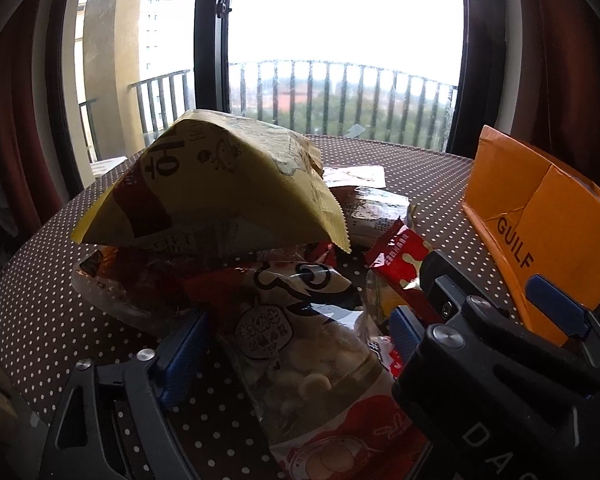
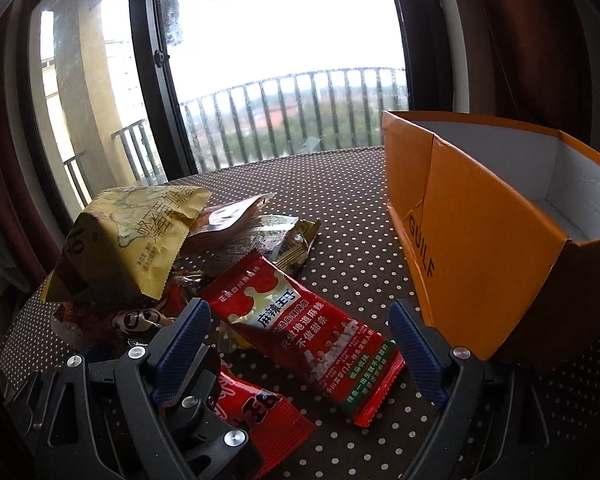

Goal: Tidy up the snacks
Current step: 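Grasp the red spicy strip packet with the right tool while the left tool grasps the cartoon-face candy bag, then lift both held packets and carry them over the orange box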

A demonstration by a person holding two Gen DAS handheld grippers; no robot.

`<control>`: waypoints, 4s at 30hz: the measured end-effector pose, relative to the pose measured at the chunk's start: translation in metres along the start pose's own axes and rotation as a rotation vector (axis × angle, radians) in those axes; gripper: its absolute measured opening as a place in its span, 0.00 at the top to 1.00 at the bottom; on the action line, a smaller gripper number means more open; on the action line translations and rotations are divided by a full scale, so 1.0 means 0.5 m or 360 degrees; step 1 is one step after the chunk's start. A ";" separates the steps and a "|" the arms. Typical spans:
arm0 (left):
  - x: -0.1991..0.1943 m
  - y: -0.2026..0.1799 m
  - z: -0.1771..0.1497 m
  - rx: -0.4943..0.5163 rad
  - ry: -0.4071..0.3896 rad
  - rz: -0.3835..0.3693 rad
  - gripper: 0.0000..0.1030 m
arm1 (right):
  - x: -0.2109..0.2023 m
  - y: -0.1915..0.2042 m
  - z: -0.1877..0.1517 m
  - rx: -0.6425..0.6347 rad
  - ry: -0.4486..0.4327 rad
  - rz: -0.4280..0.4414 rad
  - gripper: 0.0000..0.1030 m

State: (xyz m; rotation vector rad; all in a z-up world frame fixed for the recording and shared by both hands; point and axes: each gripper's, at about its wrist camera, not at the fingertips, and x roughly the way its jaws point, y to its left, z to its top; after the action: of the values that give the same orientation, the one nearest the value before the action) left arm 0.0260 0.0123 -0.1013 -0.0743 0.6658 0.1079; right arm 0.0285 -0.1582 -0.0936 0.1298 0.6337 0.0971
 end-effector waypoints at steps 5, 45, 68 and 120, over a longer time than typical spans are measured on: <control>0.020 -0.002 0.004 0.0063 0.0001 0.0000 0.30 | 0.022 0.002 -0.002 0.0020 0.0069 0.0038 0.10; -0.002 -0.005 -0.010 0.0127 0.0010 -0.0081 0.53 | 0.013 0.015 -0.007 -0.0183 0.0159 -0.0088 0.51; -0.007 -0.024 -0.017 0.0232 -0.0016 -0.0107 0.57 | 0.049 -0.002 -0.005 -0.0029 0.0320 0.0156 0.59; -0.165 -0.191 0.220 0.0307 -0.0397 -0.0363 0.61 | -0.127 -0.107 0.213 0.0021 -0.0171 0.0027 0.59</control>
State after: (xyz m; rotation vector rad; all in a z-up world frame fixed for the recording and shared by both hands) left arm 0.0406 -0.0771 0.0394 0.0485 0.4122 -0.1648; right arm 0.0437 -0.2290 0.0207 0.1520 0.5261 0.1018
